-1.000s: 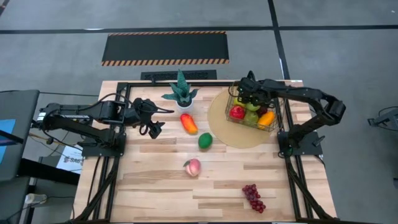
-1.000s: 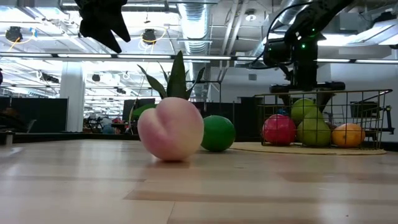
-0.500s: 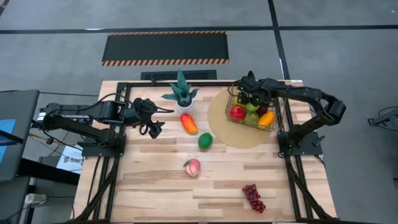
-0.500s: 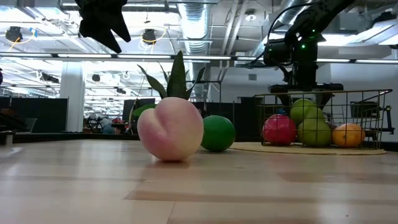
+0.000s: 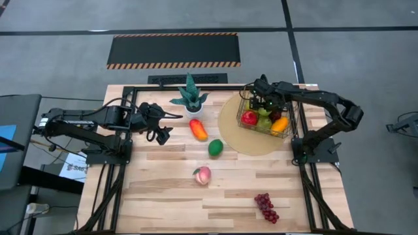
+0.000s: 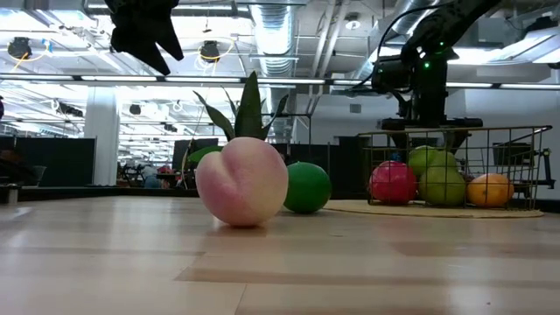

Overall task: Build produce basket
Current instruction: Put the pear into the wire basket, then put the peach into the wire basket

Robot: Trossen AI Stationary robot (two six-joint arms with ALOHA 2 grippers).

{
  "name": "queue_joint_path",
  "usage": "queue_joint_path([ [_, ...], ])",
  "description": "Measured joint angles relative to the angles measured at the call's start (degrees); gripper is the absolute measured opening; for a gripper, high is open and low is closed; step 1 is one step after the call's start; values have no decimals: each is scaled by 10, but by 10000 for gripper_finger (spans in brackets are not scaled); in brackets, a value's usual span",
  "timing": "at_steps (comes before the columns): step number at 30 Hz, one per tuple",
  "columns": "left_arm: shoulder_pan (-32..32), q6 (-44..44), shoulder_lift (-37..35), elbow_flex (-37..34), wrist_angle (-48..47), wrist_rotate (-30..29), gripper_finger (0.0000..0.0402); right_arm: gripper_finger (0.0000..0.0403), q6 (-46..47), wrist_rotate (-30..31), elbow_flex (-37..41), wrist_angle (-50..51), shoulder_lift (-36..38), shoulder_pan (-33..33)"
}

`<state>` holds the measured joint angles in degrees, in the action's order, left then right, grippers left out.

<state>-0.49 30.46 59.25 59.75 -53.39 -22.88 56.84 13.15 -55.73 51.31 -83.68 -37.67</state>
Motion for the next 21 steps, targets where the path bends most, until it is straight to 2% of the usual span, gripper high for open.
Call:
queue_joint_path([
  [8,0,0,0,0,-1,3,327,392,-68,2,-68,33,0,1],
  [12,0,-3,0,0,-16,29,327,395,-115,-7,-122,44,0,20],
  [17,0,9,0,0,-35,32,327,397,-202,-70,-172,-5,1,117],
  [21,0,22,0,0,-34,32,327,393,-215,-76,-176,-84,0,219],
])
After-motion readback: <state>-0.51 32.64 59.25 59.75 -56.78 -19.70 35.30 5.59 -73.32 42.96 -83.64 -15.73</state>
